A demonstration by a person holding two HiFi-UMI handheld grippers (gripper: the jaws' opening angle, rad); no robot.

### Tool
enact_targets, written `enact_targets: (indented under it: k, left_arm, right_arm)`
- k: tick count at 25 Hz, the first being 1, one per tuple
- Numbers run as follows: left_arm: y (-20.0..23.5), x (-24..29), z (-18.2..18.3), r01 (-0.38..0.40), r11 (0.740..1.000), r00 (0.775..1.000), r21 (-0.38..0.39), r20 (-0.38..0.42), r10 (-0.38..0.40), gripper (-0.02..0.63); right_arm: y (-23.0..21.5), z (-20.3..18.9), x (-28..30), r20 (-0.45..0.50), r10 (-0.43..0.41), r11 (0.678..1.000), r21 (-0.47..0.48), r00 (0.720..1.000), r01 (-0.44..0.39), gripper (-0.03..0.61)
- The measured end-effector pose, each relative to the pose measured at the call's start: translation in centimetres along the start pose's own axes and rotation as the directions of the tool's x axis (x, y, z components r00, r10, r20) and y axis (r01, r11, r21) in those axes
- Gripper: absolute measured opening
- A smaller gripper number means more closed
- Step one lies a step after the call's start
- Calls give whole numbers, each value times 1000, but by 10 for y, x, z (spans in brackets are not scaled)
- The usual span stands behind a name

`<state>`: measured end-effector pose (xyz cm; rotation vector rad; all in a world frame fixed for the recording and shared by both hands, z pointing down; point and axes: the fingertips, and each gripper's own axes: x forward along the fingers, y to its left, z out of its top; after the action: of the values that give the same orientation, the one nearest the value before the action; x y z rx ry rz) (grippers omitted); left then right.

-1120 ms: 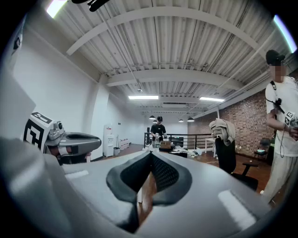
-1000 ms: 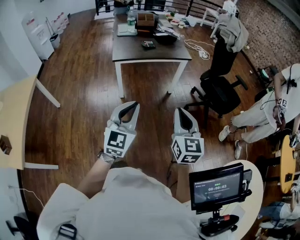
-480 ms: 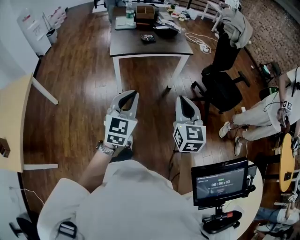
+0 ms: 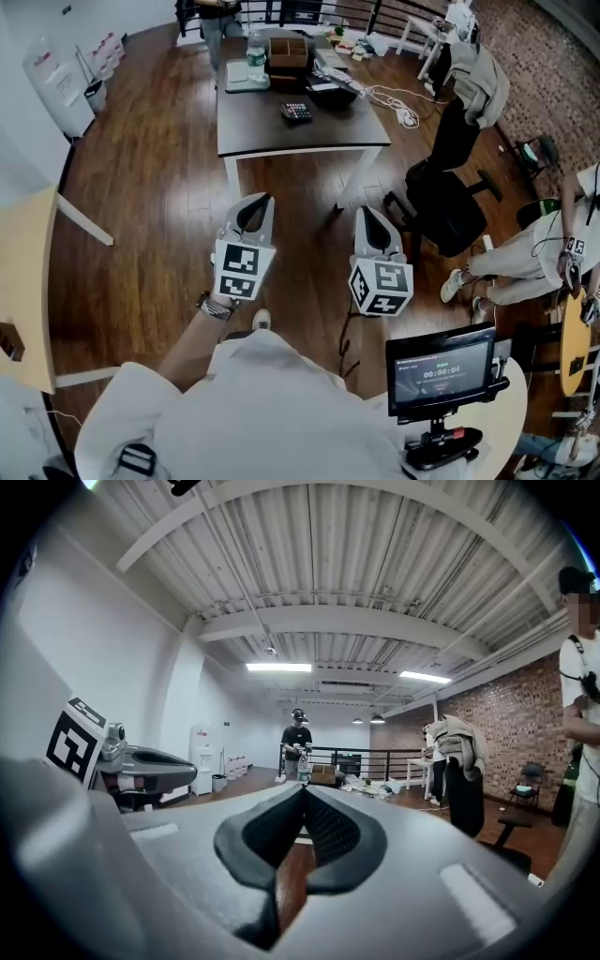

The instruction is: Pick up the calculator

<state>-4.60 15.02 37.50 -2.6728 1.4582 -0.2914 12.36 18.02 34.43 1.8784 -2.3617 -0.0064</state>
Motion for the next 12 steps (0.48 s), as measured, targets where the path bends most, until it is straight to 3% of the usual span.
enact_targets:
  k: [12]
  left_arm:
    - [71, 60, -18, 80, 996, 996, -39, -44, -82, 6]
  right_arm:
    - [11, 2, 100, -27, -6, 1000, 28, 1000, 7, 2]
